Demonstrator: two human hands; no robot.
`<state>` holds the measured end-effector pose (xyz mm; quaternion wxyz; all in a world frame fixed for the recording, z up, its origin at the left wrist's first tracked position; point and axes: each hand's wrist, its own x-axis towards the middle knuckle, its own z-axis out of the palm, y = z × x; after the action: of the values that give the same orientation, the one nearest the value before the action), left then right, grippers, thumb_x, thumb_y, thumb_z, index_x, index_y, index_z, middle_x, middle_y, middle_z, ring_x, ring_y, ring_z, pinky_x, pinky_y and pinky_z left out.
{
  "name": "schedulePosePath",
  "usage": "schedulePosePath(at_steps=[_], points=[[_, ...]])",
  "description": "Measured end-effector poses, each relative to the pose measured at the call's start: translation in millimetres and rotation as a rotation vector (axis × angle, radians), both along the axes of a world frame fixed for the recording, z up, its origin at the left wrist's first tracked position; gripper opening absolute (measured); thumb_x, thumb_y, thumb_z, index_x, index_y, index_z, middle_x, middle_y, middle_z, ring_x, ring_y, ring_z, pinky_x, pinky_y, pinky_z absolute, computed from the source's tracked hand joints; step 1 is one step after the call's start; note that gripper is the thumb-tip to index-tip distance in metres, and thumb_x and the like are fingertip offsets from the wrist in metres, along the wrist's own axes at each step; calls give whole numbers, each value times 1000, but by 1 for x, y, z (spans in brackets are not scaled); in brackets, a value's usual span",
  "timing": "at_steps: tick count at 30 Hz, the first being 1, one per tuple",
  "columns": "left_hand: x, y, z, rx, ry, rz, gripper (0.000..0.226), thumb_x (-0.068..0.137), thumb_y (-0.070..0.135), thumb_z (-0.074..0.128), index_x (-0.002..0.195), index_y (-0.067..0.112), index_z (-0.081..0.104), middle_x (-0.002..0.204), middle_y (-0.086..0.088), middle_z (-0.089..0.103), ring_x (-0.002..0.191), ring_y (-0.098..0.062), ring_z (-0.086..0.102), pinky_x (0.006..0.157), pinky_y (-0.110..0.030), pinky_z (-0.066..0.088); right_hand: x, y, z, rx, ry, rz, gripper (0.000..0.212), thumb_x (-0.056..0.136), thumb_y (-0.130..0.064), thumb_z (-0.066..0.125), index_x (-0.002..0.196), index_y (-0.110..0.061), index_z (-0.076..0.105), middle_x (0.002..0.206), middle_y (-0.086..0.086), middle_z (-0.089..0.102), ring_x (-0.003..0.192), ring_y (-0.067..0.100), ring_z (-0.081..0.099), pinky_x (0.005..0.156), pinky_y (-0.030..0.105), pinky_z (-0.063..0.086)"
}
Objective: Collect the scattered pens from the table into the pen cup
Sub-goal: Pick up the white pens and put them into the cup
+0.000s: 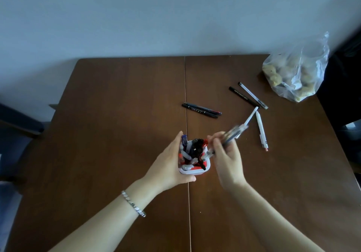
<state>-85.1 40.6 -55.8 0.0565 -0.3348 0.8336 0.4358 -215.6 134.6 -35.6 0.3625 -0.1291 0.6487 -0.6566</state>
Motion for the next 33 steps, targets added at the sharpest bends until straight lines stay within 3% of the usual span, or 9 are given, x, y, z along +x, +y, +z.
schedulePosePath(at_steps=[4, 8, 11, 16, 20, 23, 26, 31, 33], points=[[-1, -2, -13, -16, 57, 40, 84, 65, 56, 66, 137, 23, 36, 131, 6, 54, 121, -11, 52, 103, -38, 47, -1, 5, 2, -2, 251, -11, 37, 84, 8, 56, 94, -27, 51, 94, 10, 65, 93, 17, 65, 83, 35, 55], [-1, -2, -11, -23, 133, 63, 67, 64, 40, 75, 122, 26, 46, 113, 11, 60, 105, -7, 59, 92, -33, 53, 0, 9, -9, -55, 568, 88, 79, 79, 16, 55, 111, -56, 41, 89, -1, 56, 82, 10, 61, 77, 15, 50], [-2, -1, -8, -9, 178, 98, 60, 62, 29, 82, 112, 30, 48, 106, 14, 61, 101, -5, 59, 86, -30, 54, 7, 10, -25, 4, 818, 129, 62, 80, 7, 63, 118, -37, 42, 91, 1, 53, 79, 10, 56, 76, 6, 45], [-2, 0, -7, 4, 158, 104, 67, 61, 28, 82, 118, 28, 46, 111, 13, 59, 104, -7, 58, 89, -31, 53, 16, 16, -26, 4, 755, 65, 25, 88, -31, 44, 113, -32, 42, 98, 1, 55, 84, 24, 67, 74, 11, 51], [-3, 1, -6, 22, 163, 112, 67, 63, 26, 81, 120, 26, 46, 113, 9, 60, 104, -10, 58, 88, -25, 51, 14, 21, -23, -48, 951, -19, 23, 87, -12, 49, 110, -14, 52, 103, 6, 61, 90, 19, 64, 80, 13, 50], [-1, 2, -7, 28, 172, 117, 67, 63, 26, 82, 120, 26, 46, 112, 11, 60, 103, -8, 59, 85, -21, 51, 15, 17, -28, 130, 1124, 114, 28, 90, -14, 46, 111, -5, 62, 117, 14, 64, 114, 19, 55, 97, 19, 44], [1, 2, -6, 36, 190, 114, 75, 60, 32, 86, 122, 29, 44, 118, 13, 59, 109, -5, 57, 91, -28, 52, 21, 21, -37, 353, 1250, 290, 45, 99, -31, 26, 128, -7, 51, 135, 10, 54, 134, 21, 34, 106, 41, 41], [0, 3, -3, 39, 230, 133, 70, 61, 40, 84, 119, 34, 47, 113, 19, 57, 107, 0, 55, 90, -21, 49, 32, 32, -31, 461, 1154, 570, 83, 83, -71, 4, 146, -17, -1, 153, 3, 1, 143, 23, -6, 119, 41, 10], [-1, 2, -4, 66, 227, 136, 64, 62, 34, 83, 115, 35, 48, 111, 19, 59, 106, -1, 56, 91, -26, 52, 18, 23, -27, 350, 1010, 639, 79, 82, -72, 5, 144, -27, -11, 157, 6, -2, 145, 27, 0, 117, 43, 13]])
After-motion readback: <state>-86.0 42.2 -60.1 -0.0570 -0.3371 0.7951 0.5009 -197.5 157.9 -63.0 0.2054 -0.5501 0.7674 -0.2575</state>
